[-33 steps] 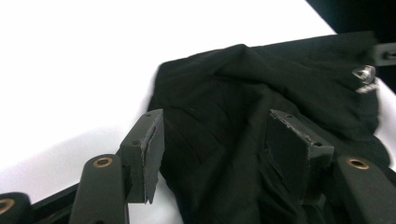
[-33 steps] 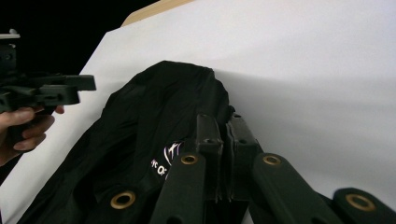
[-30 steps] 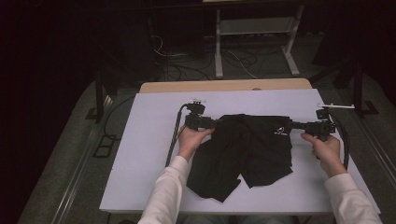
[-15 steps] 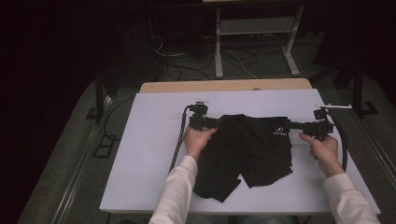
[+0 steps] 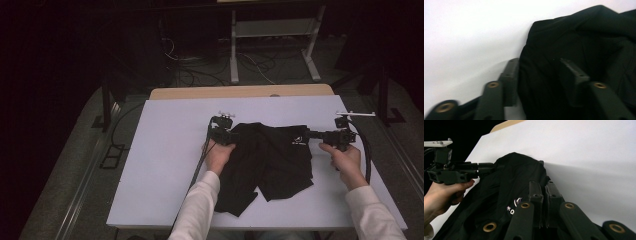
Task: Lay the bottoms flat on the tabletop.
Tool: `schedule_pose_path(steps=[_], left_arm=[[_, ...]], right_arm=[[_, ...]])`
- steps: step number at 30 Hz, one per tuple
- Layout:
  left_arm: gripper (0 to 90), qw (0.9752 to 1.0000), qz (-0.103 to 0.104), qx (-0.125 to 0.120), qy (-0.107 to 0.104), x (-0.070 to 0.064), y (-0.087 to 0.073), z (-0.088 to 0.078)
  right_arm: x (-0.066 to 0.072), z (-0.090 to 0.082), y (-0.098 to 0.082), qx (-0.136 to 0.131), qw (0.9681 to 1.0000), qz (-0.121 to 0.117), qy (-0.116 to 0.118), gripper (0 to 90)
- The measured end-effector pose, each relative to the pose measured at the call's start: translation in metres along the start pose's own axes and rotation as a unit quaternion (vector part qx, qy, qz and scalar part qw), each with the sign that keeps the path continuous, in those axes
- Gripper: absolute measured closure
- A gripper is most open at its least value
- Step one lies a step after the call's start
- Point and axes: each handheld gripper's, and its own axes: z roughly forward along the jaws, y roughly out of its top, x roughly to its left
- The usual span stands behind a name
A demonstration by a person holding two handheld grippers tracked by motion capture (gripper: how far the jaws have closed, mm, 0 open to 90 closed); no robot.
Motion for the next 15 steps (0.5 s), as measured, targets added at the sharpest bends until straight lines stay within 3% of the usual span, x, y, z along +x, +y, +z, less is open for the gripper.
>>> schedule_pose_path(steps=[2,4,10,15], left_arm=[[77.6,0.9999,0.008,-0.003,-0.005,0.001,0.001,-0.001],[85.0,0.9998,0.004,-0.005,-0.016,0.005,0.001,-0.002],[86.8,0.9975,-0.027,-0.046,-0.045,0.021,0.0,-0.02],[86.8,0.9919,-0.063,-0.076,-0.08,0.045,-0.002,-0.042]], right_arm=[[0.0,-0.001,0.0,-0.001,1.0,0.001,0.0,84.5],[-0.001,-0.001,0.0,-0.001,1.0,0.002,0.0,84.5],[-0.002,-0.001,0.003,-0.006,0.9999,0.004,0.009,84.6],[0.003,0.008,0.018,0.003,0.9999,-0.01,-0.01,84.4]])
